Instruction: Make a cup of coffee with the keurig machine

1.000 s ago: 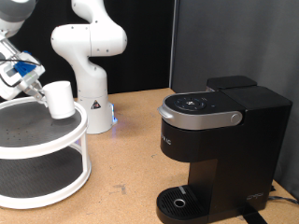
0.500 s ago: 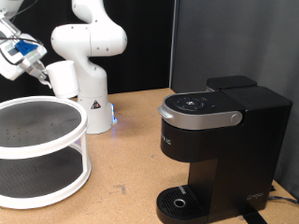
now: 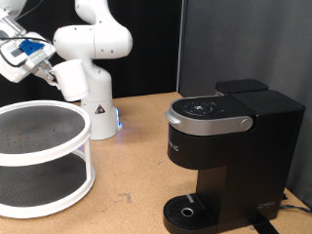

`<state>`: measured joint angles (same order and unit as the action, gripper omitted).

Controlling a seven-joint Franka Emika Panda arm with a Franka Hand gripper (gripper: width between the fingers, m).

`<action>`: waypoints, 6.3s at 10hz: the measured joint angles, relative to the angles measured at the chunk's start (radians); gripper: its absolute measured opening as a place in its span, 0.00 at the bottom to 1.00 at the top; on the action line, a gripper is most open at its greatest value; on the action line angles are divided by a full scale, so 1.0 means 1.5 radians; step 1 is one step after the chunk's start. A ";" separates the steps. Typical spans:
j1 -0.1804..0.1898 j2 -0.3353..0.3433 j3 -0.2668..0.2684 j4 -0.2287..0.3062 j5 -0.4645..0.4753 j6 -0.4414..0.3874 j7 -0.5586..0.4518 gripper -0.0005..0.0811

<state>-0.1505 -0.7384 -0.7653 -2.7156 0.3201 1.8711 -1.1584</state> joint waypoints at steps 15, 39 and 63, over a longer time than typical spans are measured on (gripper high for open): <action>0.180 0.082 0.186 -0.046 0.196 0.313 0.137 0.09; 0.362 0.529 0.251 0.052 0.826 0.518 -0.299 0.09; 0.365 0.607 0.318 0.105 0.931 0.532 -0.360 0.91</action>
<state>0.3967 0.1722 -0.2890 -2.5576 1.7164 2.6687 -1.6990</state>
